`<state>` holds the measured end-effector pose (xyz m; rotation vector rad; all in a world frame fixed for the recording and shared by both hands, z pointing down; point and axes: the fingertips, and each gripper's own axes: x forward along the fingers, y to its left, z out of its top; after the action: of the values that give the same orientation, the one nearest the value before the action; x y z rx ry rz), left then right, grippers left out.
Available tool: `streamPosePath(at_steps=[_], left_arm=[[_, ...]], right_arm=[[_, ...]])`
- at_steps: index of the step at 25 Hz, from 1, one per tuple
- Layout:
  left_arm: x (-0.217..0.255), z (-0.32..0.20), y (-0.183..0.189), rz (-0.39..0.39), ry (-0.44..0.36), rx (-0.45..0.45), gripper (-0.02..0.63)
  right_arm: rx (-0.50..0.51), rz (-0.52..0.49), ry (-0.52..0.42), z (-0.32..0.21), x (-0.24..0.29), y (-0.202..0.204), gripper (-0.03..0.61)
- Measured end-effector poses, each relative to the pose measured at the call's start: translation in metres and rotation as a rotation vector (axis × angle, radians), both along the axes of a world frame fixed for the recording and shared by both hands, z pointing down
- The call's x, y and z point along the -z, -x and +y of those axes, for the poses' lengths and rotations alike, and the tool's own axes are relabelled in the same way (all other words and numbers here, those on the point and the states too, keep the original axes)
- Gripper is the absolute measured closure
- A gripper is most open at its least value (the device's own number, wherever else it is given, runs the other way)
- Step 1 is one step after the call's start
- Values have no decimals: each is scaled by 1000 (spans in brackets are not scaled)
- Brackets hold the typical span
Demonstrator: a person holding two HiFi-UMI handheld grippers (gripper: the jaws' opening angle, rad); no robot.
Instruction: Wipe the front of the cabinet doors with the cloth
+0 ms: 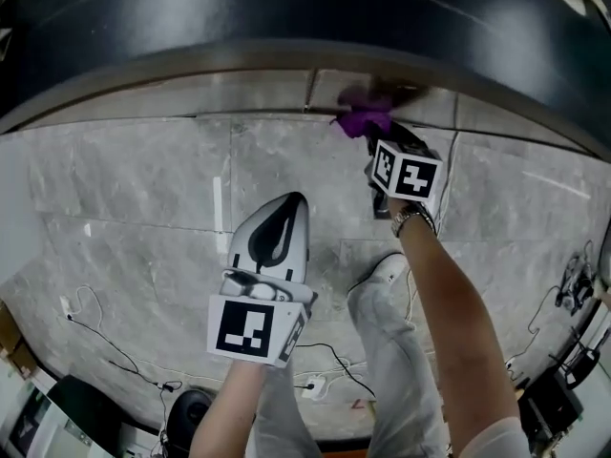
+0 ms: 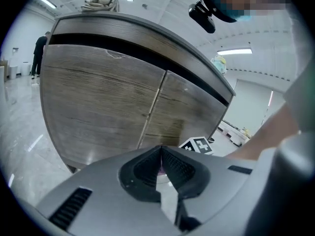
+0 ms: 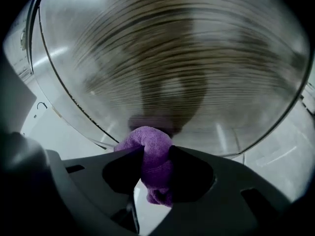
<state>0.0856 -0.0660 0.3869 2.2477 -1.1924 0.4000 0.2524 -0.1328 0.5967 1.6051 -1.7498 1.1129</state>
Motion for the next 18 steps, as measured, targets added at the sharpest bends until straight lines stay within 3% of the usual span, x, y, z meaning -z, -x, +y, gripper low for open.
streamPosePath(at_steps=[10,18], left_arm=[[0,18,-96,39,-6,-57,603],[-7,39,-124,43,7,-76,603]], right_arm=[[-36,132,54,35,-13,-151,423],[-82,163,53,49,-4,-206,423]])
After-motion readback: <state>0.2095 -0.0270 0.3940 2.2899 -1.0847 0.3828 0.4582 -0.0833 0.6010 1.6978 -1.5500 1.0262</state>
